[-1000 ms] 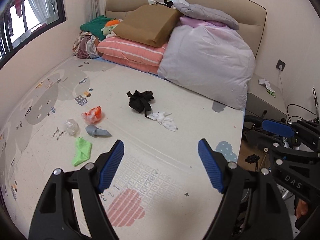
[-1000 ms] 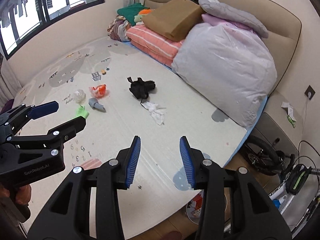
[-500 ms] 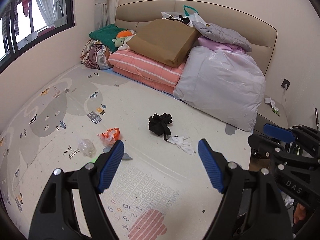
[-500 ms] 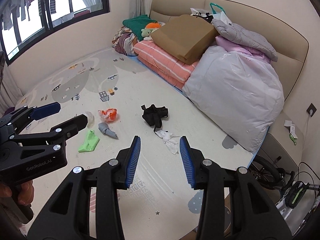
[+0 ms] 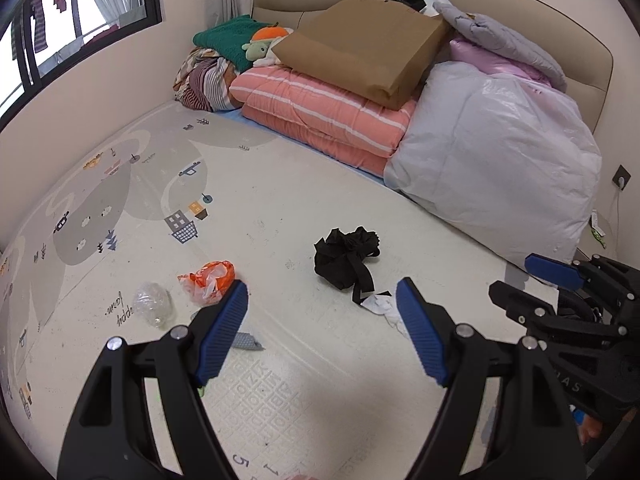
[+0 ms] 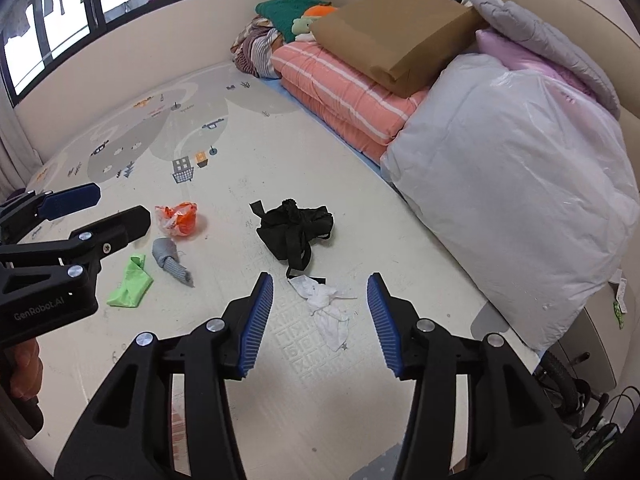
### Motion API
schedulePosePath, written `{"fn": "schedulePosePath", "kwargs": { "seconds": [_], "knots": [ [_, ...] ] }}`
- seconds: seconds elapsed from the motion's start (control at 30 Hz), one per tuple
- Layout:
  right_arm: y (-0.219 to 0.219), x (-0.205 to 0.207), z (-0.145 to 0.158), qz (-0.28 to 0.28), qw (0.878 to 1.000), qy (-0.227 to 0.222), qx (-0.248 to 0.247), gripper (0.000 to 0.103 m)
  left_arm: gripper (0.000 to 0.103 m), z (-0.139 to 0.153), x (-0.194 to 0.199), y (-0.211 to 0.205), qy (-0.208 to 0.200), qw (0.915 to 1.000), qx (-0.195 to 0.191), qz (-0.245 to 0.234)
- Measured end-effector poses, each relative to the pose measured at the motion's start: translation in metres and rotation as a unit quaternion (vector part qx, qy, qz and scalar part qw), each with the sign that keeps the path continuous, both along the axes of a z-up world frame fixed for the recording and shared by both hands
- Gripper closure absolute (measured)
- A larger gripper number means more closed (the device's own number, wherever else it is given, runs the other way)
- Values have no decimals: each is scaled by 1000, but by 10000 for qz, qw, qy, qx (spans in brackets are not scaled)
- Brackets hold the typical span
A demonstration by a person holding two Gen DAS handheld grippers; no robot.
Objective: Collect trash
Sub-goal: 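Grasp the black cloth with the left tool while the right tool grasps the white tissue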
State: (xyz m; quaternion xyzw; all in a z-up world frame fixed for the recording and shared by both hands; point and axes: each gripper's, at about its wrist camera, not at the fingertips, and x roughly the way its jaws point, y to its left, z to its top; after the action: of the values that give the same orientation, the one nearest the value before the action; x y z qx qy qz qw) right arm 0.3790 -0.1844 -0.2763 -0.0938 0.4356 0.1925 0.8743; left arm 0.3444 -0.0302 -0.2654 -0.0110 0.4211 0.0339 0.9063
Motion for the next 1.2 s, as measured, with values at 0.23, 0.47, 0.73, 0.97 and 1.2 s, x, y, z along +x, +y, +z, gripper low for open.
{"fn": "schedulePosePath", "kwargs": {
  "seconds": [0.23, 0.47, 0.73, 0.97, 1.2],
  "knots": [
    [6, 46, -68, 150, 9992, 350, -119, 56, 26, -63, 63, 6, 188, 9997, 77, 119],
    [15, 70, -114, 293, 9976, 593, -199, 56, 26, -108, 112, 9, 268, 9996, 24, 75],
    [19, 88, -146, 343, 9965, 723, -239, 56, 27, -158, 145, 9, 491, 9984, -261, 28],
    [16, 92, -165, 352, 9954, 846, -277, 56, 84, -179, 155, 10, 584, 9972, -466, -12],
    [27, 85, -181, 511, 9955, 727, -333, 35, 91, -160, 138, 14, 354, 9986, -374, -82]
  ]
}}
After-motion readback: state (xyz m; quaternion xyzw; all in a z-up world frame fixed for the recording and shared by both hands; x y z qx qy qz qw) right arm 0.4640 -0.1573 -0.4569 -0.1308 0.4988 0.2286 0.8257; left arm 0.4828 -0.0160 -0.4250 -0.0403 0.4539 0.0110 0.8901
